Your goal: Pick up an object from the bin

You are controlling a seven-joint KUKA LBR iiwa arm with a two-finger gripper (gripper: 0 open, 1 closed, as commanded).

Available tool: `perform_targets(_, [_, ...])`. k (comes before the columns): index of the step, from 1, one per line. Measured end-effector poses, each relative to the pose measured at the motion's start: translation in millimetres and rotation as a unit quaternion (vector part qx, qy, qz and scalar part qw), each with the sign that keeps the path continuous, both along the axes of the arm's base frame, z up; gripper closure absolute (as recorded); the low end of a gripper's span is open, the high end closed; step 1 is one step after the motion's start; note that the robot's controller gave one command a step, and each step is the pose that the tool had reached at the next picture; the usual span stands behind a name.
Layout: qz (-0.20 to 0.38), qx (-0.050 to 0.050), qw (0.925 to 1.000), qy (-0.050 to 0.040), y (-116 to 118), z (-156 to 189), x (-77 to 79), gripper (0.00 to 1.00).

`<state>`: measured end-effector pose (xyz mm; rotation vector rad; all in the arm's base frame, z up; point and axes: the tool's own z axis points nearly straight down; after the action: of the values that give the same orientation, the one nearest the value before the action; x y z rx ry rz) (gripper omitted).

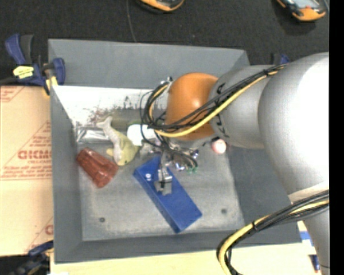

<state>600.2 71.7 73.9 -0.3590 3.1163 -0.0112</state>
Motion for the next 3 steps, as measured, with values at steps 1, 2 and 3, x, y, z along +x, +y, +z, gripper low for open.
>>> perform_targets(1, [-0.078,0.002,0.9969,-0.0047,5.6,8.8,-9.4,1.00])
perform_targets(2, [-0.077,0.002,0.9970,-0.0047,5.4,8.7,-9.4,1.00])
perform_targets(3, [-0.068,0.000,0.9977,-0.0014,5.0,68.5,-14.7,1.00])
